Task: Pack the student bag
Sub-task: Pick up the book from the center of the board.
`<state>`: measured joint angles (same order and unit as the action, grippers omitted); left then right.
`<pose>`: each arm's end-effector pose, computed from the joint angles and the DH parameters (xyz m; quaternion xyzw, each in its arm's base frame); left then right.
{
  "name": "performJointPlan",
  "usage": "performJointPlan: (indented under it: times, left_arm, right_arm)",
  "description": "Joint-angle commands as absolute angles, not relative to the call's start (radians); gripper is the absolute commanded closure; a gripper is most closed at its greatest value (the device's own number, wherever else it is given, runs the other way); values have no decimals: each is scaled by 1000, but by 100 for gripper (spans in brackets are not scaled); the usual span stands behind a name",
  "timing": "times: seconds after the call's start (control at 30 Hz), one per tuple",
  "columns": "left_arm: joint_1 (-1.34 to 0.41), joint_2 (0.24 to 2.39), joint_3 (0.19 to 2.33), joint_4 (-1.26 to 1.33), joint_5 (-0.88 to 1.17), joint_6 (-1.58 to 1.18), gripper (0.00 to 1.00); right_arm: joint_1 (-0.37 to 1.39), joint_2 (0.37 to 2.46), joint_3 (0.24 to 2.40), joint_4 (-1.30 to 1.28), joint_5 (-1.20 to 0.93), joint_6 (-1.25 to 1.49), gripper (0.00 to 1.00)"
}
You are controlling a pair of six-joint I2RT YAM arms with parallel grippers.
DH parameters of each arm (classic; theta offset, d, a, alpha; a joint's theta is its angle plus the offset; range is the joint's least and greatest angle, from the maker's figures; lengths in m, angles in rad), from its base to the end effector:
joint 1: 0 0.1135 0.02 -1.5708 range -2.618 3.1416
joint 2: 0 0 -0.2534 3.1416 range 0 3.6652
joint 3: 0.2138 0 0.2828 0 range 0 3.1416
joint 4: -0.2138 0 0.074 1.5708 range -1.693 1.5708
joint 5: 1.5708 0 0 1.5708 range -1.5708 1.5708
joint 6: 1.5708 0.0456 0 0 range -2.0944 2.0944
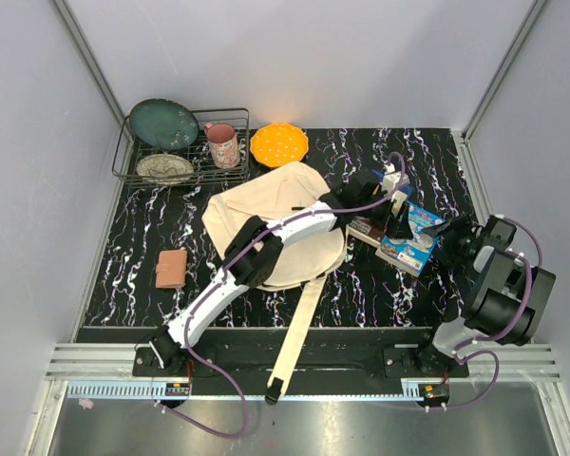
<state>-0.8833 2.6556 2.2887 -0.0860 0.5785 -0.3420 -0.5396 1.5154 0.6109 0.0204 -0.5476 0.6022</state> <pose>0.3770 -0.4984 0.1396 0.3630 0.7426 -0.4901 0.2768 0.2658 -0.1315 0.0990 0.4133 0.8120 0.2646 0.3160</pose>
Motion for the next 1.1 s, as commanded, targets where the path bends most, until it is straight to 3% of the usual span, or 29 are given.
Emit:
performJointPlan:
  times: [0.0, 0.3, 0.47, 0.63, 0.97, 1.07]
  left_arm:
    - [-871, 2697, 2276, -241, 477, -376, 1]
    - [-925, 2620, 2261, -431, 146, -339, 1]
    - [-931, 2563, 2209, -433, 75, -351, 1]
    - [-928, 2589, 2241, -437, 107, -344, 1]
    - [-937, 2660, 2298, -379, 423, -333, 4]
    - [-940, 2681, 2321, -397, 437, -333, 4]
  right_arm:
    - [-523, 1491, 545, -98, -528, 621, 15]
    - [-523, 1238, 496, -210, -341, 655, 13]
    - [-523, 1213, 482, -192, -345, 666, 11]
    - [-523, 1284, 512, -192, -393, 641, 12]
    - [-523, 1345, 520, -134, -437, 643, 11]
    - [-523, 1374, 523, -115, -462, 646, 12]
